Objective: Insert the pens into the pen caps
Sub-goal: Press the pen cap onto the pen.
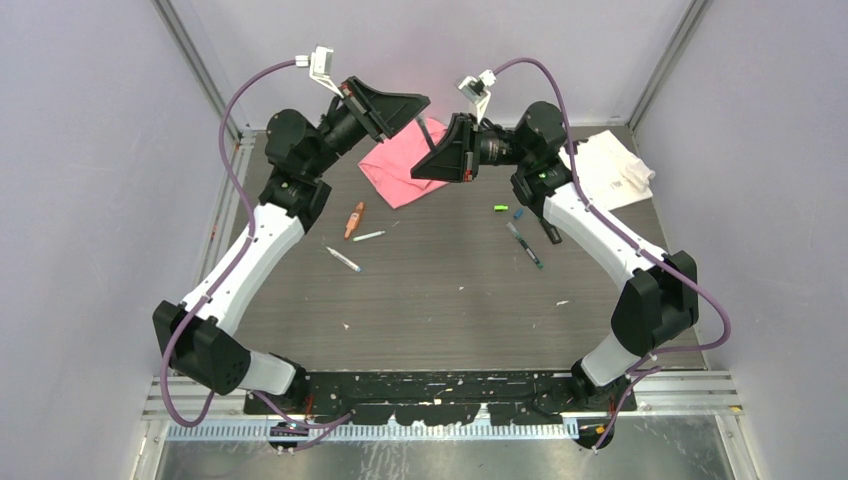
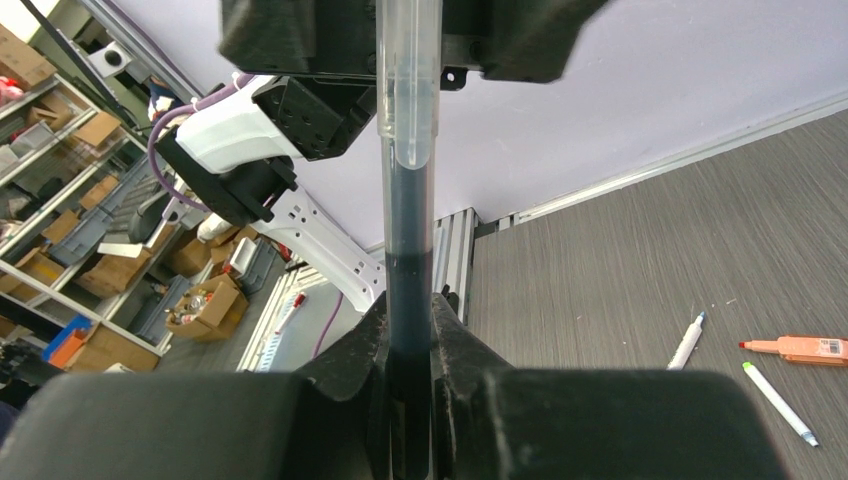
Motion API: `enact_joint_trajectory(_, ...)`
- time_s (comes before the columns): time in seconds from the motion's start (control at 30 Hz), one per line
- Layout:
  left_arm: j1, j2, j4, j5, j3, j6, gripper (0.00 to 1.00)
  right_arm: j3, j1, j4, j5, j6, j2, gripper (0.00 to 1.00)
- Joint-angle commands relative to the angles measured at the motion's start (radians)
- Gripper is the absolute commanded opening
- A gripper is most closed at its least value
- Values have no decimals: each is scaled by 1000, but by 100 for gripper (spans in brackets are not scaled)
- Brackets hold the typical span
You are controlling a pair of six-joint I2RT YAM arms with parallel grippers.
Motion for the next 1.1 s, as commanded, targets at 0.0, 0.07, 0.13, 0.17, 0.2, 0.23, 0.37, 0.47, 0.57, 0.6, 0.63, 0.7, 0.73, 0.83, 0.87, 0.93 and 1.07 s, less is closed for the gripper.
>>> enact_joint_trajectory(0.0,-7,11,23,24,49,-5,20,33,5,2,-7,-21,-19,1)
enact_joint_trajectory(0.07,-10,20,28,48,55,-12,6,37,4,-2,-4,-23,-18,1)
enact_joint_trajectory(0.13,-16,25,28,71,53,-13,1,45,5,-10,-2,-22,-16,1)
enact_joint_trajectory(0.17,-19,22,26,80,48,-9,1,51,5,-15,1,-25,-16,1)
enact_joint_trajectory(0.2,-23,19,20,95,44,-3,0,57,4,-19,3,-26,-15,1)
enact_joint_trajectory(0.23,-26,16,1,112,43,18,1,66,3,-20,5,-26,-13,1)
enact_joint_trajectory(0.37,-69,-9,-188,162,42,141,1,149,-24,-109,47,-79,4,1)
enact_joint_trajectory(0.47,-108,-10,-355,191,47,204,1,252,-68,-185,95,-151,33,1)
enact_joint_trajectory(0.57,-147,-21,-423,101,9,200,1,382,-73,-393,173,-333,62,1)
enact_joint_trajectory(0.6,-163,-23,-448,51,-3,193,1,427,-64,-496,208,-416,70,1)
enact_joint_trajectory(0.63,-184,-25,-488,-23,-9,182,1,468,-54,-570,231,-457,81,1)
enact_joint_trajectory(0.7,-229,-28,-525,-146,-25,176,0,495,-48,-551,223,-420,101,1)
enact_joint_trajectory(0.73,-249,-28,-518,-176,-35,174,1,484,-48,-464,193,-350,108,1)
enact_joint_trajectory(0.83,-260,-22,-283,-113,-123,86,1,450,-33,-160,109,-126,126,1)
enact_joint_trajectory(0.87,-255,-12,-216,-61,-139,57,1,447,-28,-111,97,-87,127,1)
enact_joint_trajectory(0.93,-250,18,-134,44,-143,10,0,448,-25,-79,99,-57,126,1)
enact_joint_trajectory(1.07,-245,31,-210,161,-129,28,1,545,-67,-338,179,-251,124,1)
